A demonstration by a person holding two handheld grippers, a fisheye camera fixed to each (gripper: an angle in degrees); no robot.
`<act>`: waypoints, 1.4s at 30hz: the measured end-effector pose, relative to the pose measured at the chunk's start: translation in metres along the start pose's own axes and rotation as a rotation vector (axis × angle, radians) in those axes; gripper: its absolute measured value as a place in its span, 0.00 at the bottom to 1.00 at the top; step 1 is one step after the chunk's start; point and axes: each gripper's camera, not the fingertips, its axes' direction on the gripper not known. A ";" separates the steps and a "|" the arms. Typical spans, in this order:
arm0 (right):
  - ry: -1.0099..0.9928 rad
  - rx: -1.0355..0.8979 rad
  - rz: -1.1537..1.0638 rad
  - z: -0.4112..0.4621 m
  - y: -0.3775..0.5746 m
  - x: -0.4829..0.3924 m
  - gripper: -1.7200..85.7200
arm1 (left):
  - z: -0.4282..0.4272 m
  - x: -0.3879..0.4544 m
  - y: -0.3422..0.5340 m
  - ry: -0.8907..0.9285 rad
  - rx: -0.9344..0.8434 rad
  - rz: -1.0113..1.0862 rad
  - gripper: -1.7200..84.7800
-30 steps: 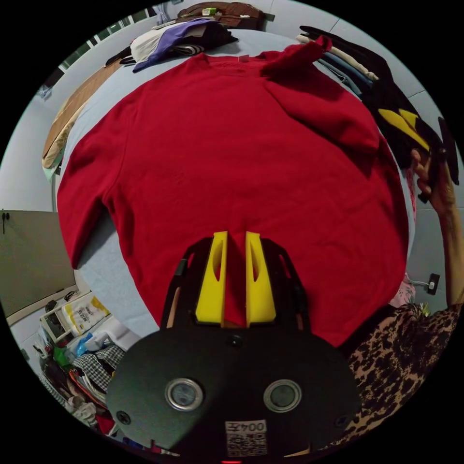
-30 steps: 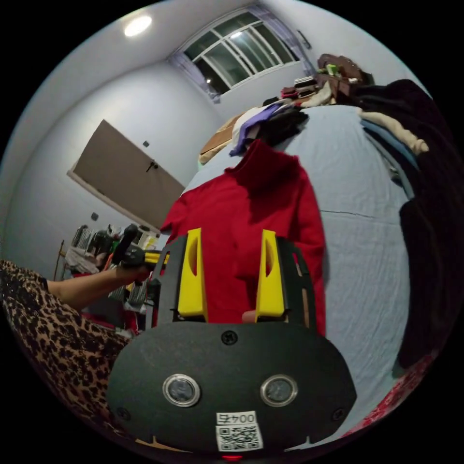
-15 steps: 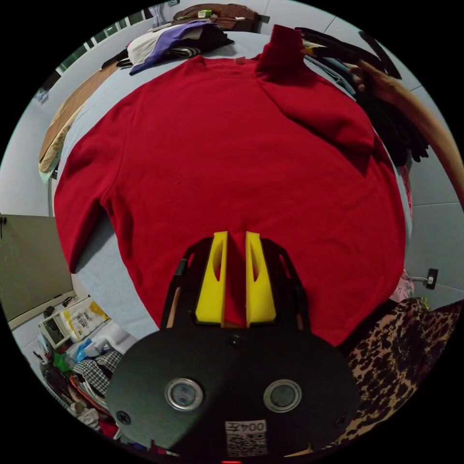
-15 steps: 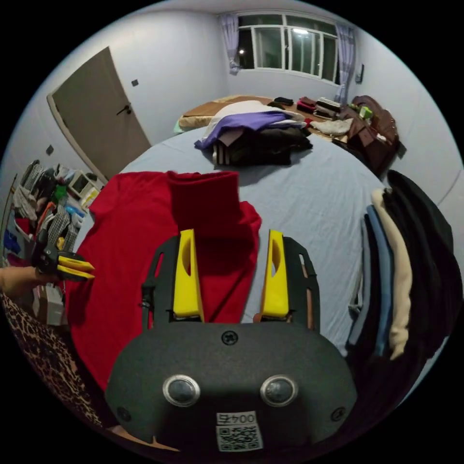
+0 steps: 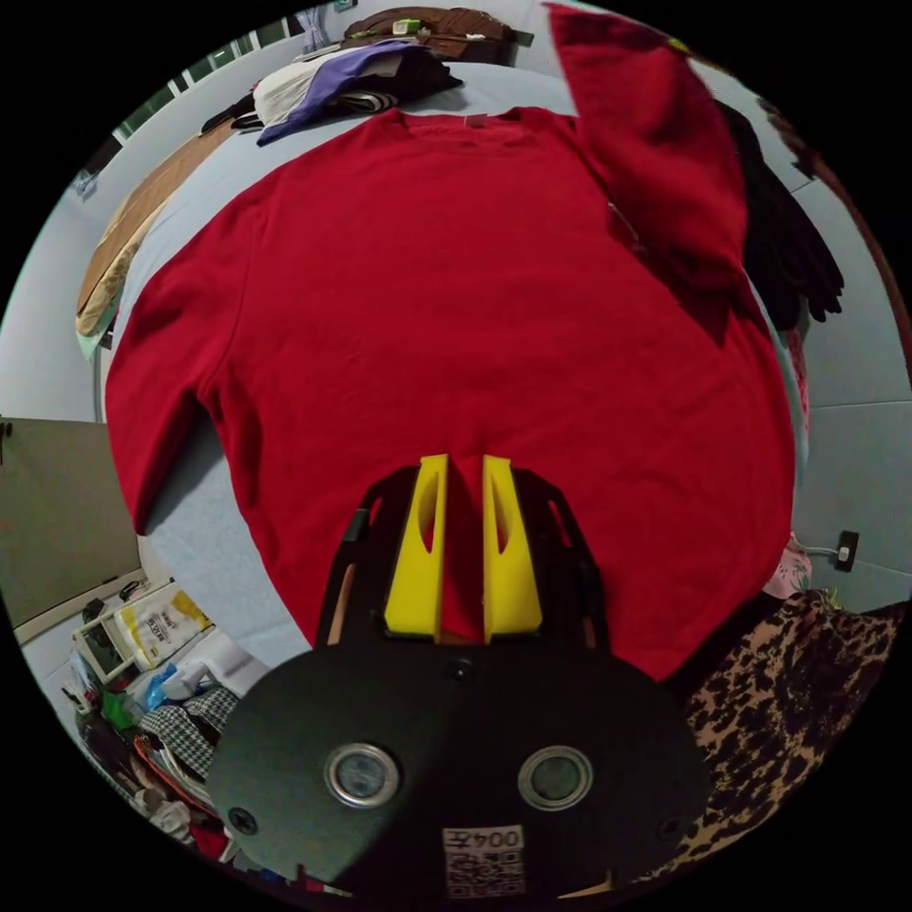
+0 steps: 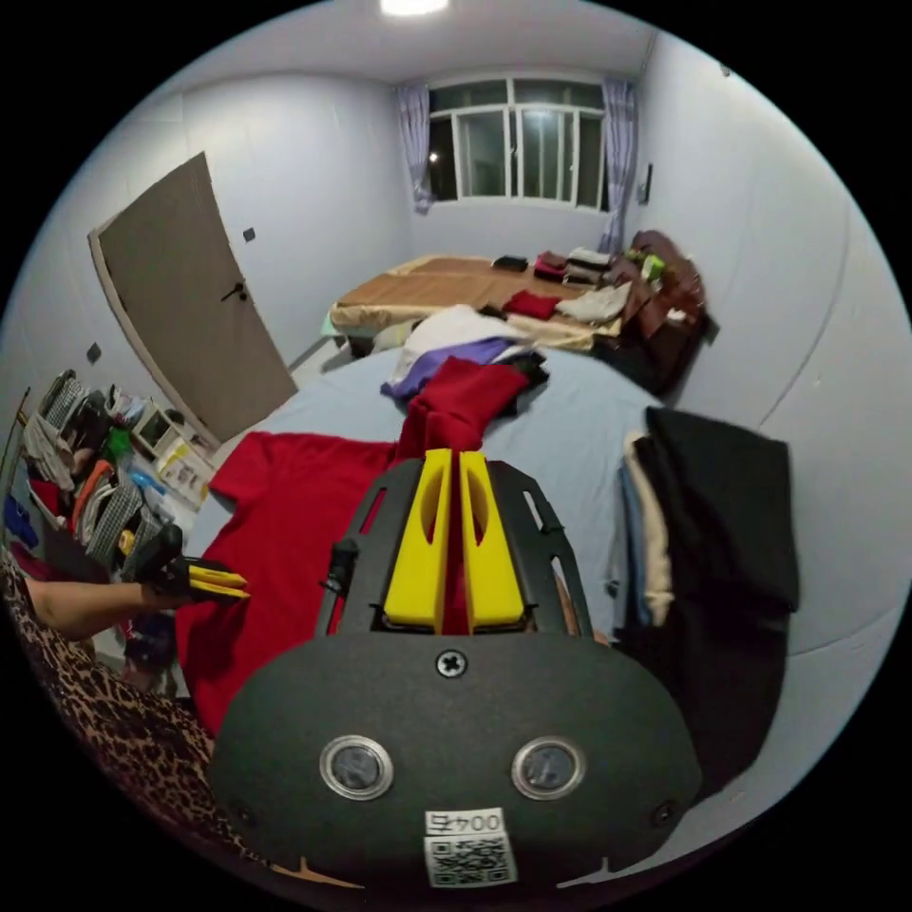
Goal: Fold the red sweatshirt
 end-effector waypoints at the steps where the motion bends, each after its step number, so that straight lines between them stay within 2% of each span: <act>1: 0.028 0.017 0.003 -0.020 0.000 0.003 0.02 | -0.001 0.000 0.000 0.002 0.000 -0.002 0.05; 5: 0.285 0.085 0.098 -0.151 0.025 0.044 0.02 | -0.006 -0.003 0.001 0.018 0.002 -0.018 0.05; 9: 0.537 -0.005 0.311 -0.220 0.107 0.105 0.02 | -0.012 -0.004 0.001 0.031 0.005 -0.033 0.05; 13: 0.623 -0.132 0.542 -0.220 0.211 0.160 0.03 | -0.017 -0.003 0.001 0.028 0.012 -0.040 0.05; 15: 0.523 -0.161 0.706 -0.205 0.275 0.188 0.05 | -0.021 -0.001 0.001 0.017 0.014 -0.034 0.05; 17: 0.512 -0.105 0.734 -0.203 0.298 0.182 0.06 | -0.023 -0.001 0.001 0.014 0.014 -0.035 0.05; 20: 0.630 -0.007 0.667 -0.204 0.294 0.146 0.09 | -0.028 -0.001 -0.002 0.016 0.007 -0.044 0.05; 23: 0.706 0.072 0.641 -0.206 0.277 0.123 0.20 | -0.032 -0.001 -0.004 0.016 0.002 -0.042 0.05; 25: 0.720 0.163 0.650 -0.215 0.267 0.111 0.22 | -0.034 -0.002 -0.005 0.019 0.002 -0.045 0.05; 28: 0.617 0.277 0.496 -0.207 0.239 0.071 0.18 | -0.039 -0.003 -0.005 0.023 0.006 -0.049 0.05; 30: 0.418 0.187 0.300 -0.155 0.208 0.033 0.15 | -0.042 -0.004 -0.006 0.021 0.011 -0.051 0.05; 33: 0.148 0.034 0.162 -0.068 0.185 -0.004 0.14 | -0.046 -0.005 -0.007 0.021 0.012 -0.053 0.05; 37: 0.076 -0.175 0.083 0.034 0.163 -0.011 0.16 | -0.051 -0.007 -0.010 0.027 0.009 -0.061 0.05; 42: 0.107 -0.389 0.196 0.115 0.152 0.072 0.16 | -0.058 -0.012 -0.012 0.031 0.014 -0.068 0.05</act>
